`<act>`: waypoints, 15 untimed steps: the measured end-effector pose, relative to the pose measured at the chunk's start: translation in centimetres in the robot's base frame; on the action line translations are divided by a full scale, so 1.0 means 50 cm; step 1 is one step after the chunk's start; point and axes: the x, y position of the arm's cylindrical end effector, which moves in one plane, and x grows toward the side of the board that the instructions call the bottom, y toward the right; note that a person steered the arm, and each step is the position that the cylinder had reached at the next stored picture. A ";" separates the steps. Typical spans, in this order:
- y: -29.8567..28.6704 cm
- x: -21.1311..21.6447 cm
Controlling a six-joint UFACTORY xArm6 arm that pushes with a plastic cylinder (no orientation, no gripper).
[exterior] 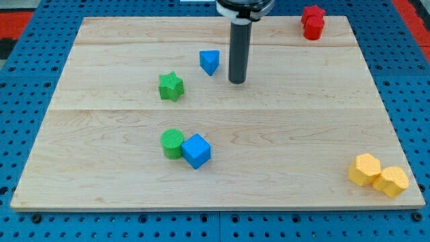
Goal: Move the green star to the top left
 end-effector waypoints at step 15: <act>-0.366 -0.364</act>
